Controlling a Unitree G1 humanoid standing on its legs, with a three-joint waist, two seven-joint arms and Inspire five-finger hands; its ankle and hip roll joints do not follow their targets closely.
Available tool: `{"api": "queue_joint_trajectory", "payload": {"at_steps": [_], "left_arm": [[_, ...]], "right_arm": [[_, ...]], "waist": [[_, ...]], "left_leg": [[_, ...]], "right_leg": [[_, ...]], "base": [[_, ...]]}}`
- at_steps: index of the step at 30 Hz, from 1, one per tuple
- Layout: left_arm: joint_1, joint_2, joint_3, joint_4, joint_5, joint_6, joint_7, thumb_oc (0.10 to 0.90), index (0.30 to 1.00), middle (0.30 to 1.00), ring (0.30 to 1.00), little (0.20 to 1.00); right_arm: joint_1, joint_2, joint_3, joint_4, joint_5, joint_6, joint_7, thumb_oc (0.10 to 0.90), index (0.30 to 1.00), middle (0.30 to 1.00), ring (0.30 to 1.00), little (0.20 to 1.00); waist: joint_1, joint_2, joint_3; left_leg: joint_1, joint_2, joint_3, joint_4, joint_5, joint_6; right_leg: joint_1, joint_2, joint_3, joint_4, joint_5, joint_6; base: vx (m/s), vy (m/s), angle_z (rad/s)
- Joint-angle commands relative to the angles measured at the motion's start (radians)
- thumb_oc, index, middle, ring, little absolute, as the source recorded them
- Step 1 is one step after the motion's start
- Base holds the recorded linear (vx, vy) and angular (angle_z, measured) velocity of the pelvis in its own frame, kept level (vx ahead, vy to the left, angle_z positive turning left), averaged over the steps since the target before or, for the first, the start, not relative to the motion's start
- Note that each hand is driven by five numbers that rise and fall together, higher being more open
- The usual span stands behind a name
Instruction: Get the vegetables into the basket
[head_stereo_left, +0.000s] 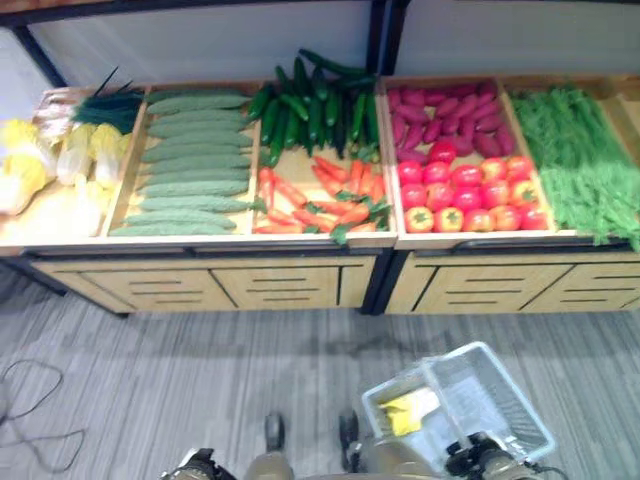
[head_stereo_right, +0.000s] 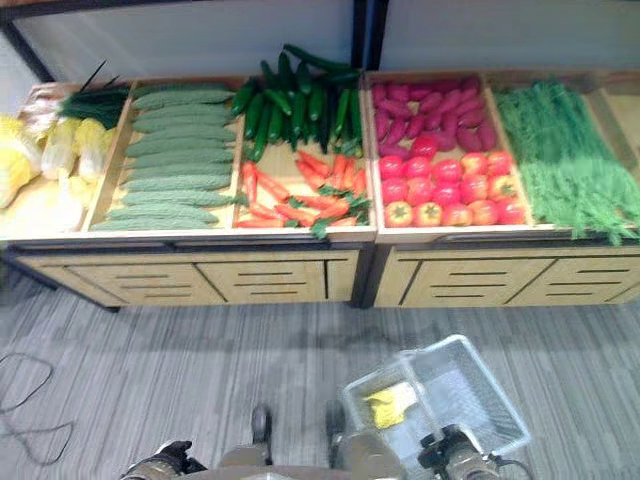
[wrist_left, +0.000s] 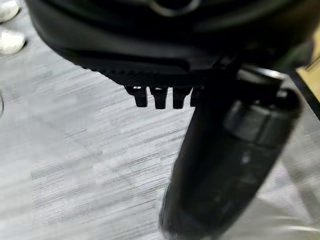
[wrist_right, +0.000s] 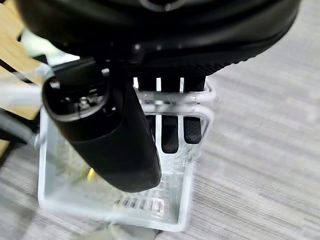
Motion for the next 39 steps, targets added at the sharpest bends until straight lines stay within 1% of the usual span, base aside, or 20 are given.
{"api": "queue_joint_trajectory", "payload": {"at_steps": [1, 5, 8, 17, 20, 21, 22, 23, 24, 25, 26, 28, 29, 30, 31, 32, 34, 35, 37, 39], "left_arm": [[-0.028, 0.004, 0.011, 0.005, 0.012, -0.009, 0.014, 0.900, 1.000, 1.000, 1.000, 1.000], [-0.036, 0.015, 0.023, -0.016, -0.018, -0.013, 0.028, 0.900, 1.000, 1.000, 1.000, 1.000], [-0.050, 0.025, 0.028, -0.037, -0.044, -0.017, 0.039, 0.900, 1.000, 1.000, 1.000, 1.000], [-0.077, 0.034, 0.048, -0.068, -0.084, -0.028, 0.074, 0.900, 1.000, 1.000, 1.000, 1.000], [-0.090, 0.069, 0.065, -0.198, -0.127, -0.056, 0.115, 0.900, 1.000, 1.000, 1.000, 1.000], [-0.090, 0.069, 0.065, -0.198, -0.127, -0.055, 0.115, 0.900, 1.000, 1.000, 1.000, 1.000], [-0.087, 0.121, 0.086, -0.391, -0.152, -0.079, 0.142, 0.900, 1.000, 1.000, 1.000, 1.000], [-0.060, 0.206, 0.131, -0.640, -0.137, -0.104, 0.166, 0.900, 1.000, 1.000, 1.000, 1.000], [-0.060, 0.206, 0.131, -0.640, -0.137, -0.104, 0.166, 0.900, 1.000, 1.000, 1.000, 1.000], [-0.030, 0.261, 0.169, -0.789, -0.109, -0.101, 0.175, 0.900, 1.000, 1.000, 1.000, 1.000], [-0.025, 0.309, 0.204, -0.864, -0.082, -0.110, 0.191, 0.900, 1.000, 1.000, 1.000, 1.000], [-0.024, 0.363, 0.239, -0.905, -0.033, -0.108, 0.204, 0.900, 1.000, 1.000, 1.000, 1.000], [-0.023, 0.364, 0.241, -0.907, -0.033, -0.107, 0.203, 0.900, 1.000, 1.000, 1.000, 1.000], [-0.058, 0.442, 0.258, -0.969, 0.015, -0.106, 0.216, 0.900, 1.000, 1.000, 1.000, 1.000], [-0.060, 0.442, 0.257, -0.968, 0.015, -0.107, 0.216, 0.900, 1.000, 1.000, 1.000, 1.000], [-0.120, 0.539, 0.258, -1.009, 0.092, -0.105, 0.244, 0.900, 1.000, 1.000, 1.000, 1.000], [-0.161, 0.601, 0.243, -0.992, 0.131, -0.109, 0.258, 0.900, 1.000, 1.000, 1.000, 1.000], [-0.197, 0.655, 0.228, -1.015, 0.170, -0.109, 0.265, 0.900, 1.000, 1.000, 1.000, 1.000], [-0.244, 0.712, 0.189, -1.027, 0.218, -0.110, 0.265, 0.900, 1.000, 1.000, 1.000, 1.000], [-0.325, 0.788, 0.120, -1.038, 0.301, -0.107, 0.264, 0.900, 1.000, 1.000, 1.000, 1.000]], "right_arm": [[0.042, -0.040, 0.038, -0.027, -0.009, 0.005, -0.010, 0.400, 0.300, 0.300, 0.300, 0.300], [0.030, -0.030, 0.042, -0.037, -0.001, 0.003, -0.015, 0.400, 0.300, 0.300, 0.300, 0.300], [0.019, -0.023, 0.050, -0.059, 0.011, -0.002, -0.017, 0.400, 0.300, 0.300, 0.300, 0.300], [0.018, -0.022, 0.036, -0.041, 0.018, 0.000, -0.029, 0.400, 0.300, 0.300, 0.300, 0.300], [0.021, -0.032, 0.026, -0.052, 0.020, -0.006, -0.040, 0.400, 0.300, 0.300, 0.300, 0.300], [0.021, -0.032, 0.026, -0.052, 0.020, -0.006, -0.040, 0.400, 0.300, 0.300, 0.300, 0.300], [0.030, -0.043, 0.017, -0.085, 0.019, -0.013, -0.045, 0.400, 0.300, 0.300, 0.300, 0.300], [0.048, -0.060, 0.004, -0.129, 0.019, -0.019, -0.042, 0.400, 0.300, 0.300, 0.300, 0.300], [0.048, -0.060, 0.004, -0.129, 0.019, -0.019, -0.042, 0.400, 0.300, 0.300, 0.300, 0.300], [0.065, -0.068, -0.005, -0.152, 0.018, -0.022, -0.038, 0.400, 0.300, 0.300, 0.300, 0.300], [0.077, -0.077, -0.016, -0.168, 0.019, -0.024, -0.030, 0.400, 0.300, 0.300, 0.300, 0.300], [0.090, -0.087, -0.019, -0.173, 0.013, -0.025, -0.014, 0.400, 0.300, 0.300, 0.300, 0.300], [0.090, -0.086, -0.018, -0.174, 0.013, -0.025, -0.013, 0.400, 0.300, 0.300, 0.300, 0.300], [0.099, -0.098, -0.016, -0.172, 0.005, -0.028, 0.000, 0.400, 0.300, 0.300, 0.300, 0.300], [0.099, -0.097, -0.017, -0.172, 0.005, -0.028, 0.000, 0.400, 0.300, 0.300, 0.300, 0.300], [0.102, -0.106, -0.008, -0.164, -0.003, -0.036, 0.005, 0.400, 0.300, 0.300, 0.300, 0.300], [0.101, -0.112, 0.003, -0.152, -0.012, -0.041, 0.002, 0.400, 0.300, 0.300, 0.300, 0.300], [0.104, -0.116, 0.004, -0.148, -0.017, -0.046, 0.002, 0.400, 0.300, 0.300, 0.300, 0.300], [0.107, -0.121, 0.012, -0.137, -0.025, -0.051, -0.003, 0.400, 0.300, 0.300, 0.300, 0.300], [0.103, -0.130, 0.020, -0.124, -0.034, -0.056, -0.004, 0.400, 0.300, 0.300, 0.300, 0.300]], "waist": [[-0.034, 0.007, -0.013], [-0.024, 0.007, -0.002], [-0.027, 0.011, 0.009], [-0.034, 0.019, 0.014], [-0.038, 0.028, 0.015], [-0.038, 0.028, 0.015], [-0.040, 0.034, 0.019], [-0.039, 0.037, 0.024], [-0.039, 0.037, 0.024], [-0.039, 0.037, 0.023], [-0.037, 0.040, 0.021], [-0.041, 0.042, 0.014], [-0.041, 0.041, 0.016], [-0.046, 0.048, 0.012], [-0.046, 0.047, 0.012], [-0.056, 0.057, 0.005], [-0.067, 0.066, 0.002], [-0.072, 0.071, -0.001], [-0.088, 0.086, -0.008], [-0.107, 0.102, -0.014]], "left_leg": [[0.033, -0.041, 0.040, 0.071, -0.018, 0.063], [0.036, -0.052, 0.044, 0.049, -0.021, 0.074], [0.027, -0.059, 0.050, 0.029, -0.014, 0.077], [0.032, -0.063, 0.061, -0.002, -0.009, 0.076], [0.047, -0.064, 0.063, -0.008, -0.013, 0.073], [0.048, -0.064, 0.063, -0.008, -0.013, 0.073], [0.052, -0.064, 0.062, -0.008, -0.012, 0.071], [0.055, -0.065, 0.060, -0.008, -0.011, 0.069], [0.055, -0.065, 0.060, -0.008, -0.011, 0.069], [0.061, -0.064, 0.057, -0.008, -0.013, 0.068], [0.064, -0.062, 0.058, -0.010, -0.014, 0.066], [0.077, -0.060, 0.061, -0.013, -0.017, 0.064], [0.079, -0.060, 0.061, -0.013, -0.018, 0.064], [0.089, -0.059, 0.063, -0.015, -0.021, 0.062], [0.088, -0.059, 0.064, -0.015, -0.021, 0.062], [0.090, -0.058, 0.068, -0.015, -0.024, 0.059], [0.090, -0.056, 0.072, -0.015, -0.025, 0.057], [0.087, -0.056, 0.075, -0.015, -0.026, 0.056], [0.084, -0.055, 0.082, -0.015, -0.026, 0.054], [0.076, -0.055, 0.090, -0.015, -0.025, 0.053]], "right_leg": [[0.057, -0.084, 0.049, -0.139, 0.145, 0.083], [0.048, -0.098, 0.061, -0.158, 0.158, 0.098], [0.025, -0.105, 0.068, -0.170, 0.173, 0.106], [0.009, -0.114, 0.080, -0.194, 0.190, 0.119], [0.020, -0.117, 0.083, -0.202, 0.192, 0.122], [0.020, -0.117, 0.083, -0.202, 0.192, 0.122], [0.021, -0.118, 0.083, -0.204, 0.194, 0.124], [0.023, -0.118, 0.082, -0.206, 0.195, 0.126], [0.023, -0.118, 0.082, -0.206, 0.195, 0.126], [0.031, -0.118, 0.082, -0.209, 0.193, 0.127], [0.034, -0.119, 0.081, -0.210, 0.192, 0.128], [0.046, -0.119, 0.083, -0.215, 0.190, 0.130], [0.048, -0.119, 0.084, -0.216, 0.190, 0.130], [0.058, -0.119, 0.086, -0.221, 0.189, 0.131], [0.058, -0.119, 0.086, -0.222, 0.189, 0.131], [0.056, -0.119, 0.090, -0.224, 0.191, 0.132], [0.054, -0.118, 0.095, -0.225, 0.193, 0.133], [0.050, -0.117, 0.097, -0.226, 0.194, 0.134], [0.042, -0.117, 0.103, -0.224, 0.198, 0.135], [0.030, -0.115, 0.111, -0.225, 0.202, 0.136]], "base": [[0.02, 0.057, -0.74], [-0.01, 0.076, -0.29], [-0.05, 0.067, -0.02], [0.00, 0.030, -0.09], [0.03, 0.015, -0.01], [0.00, 0.000, 0.00], [0.00, 0.000, 0.00], [0.00, 0.000, 0.00], [0.01, 0.002, -0.03], [0.00, 0.000, 0.00], [0.05, -0.006, 0.05], [0.05, -0.002, -0.01], [0.04, -0.001, -0.11], [0.02, 0.000, -0.12], [0.04, 0.001, -0.12], [0.01, 0.007, -0.05], [0.00, 0.000, 0.00], [0.00, 0.000, 0.00], [0.02, 0.021, -0.03], [0.02, 0.028, -0.04]]}}
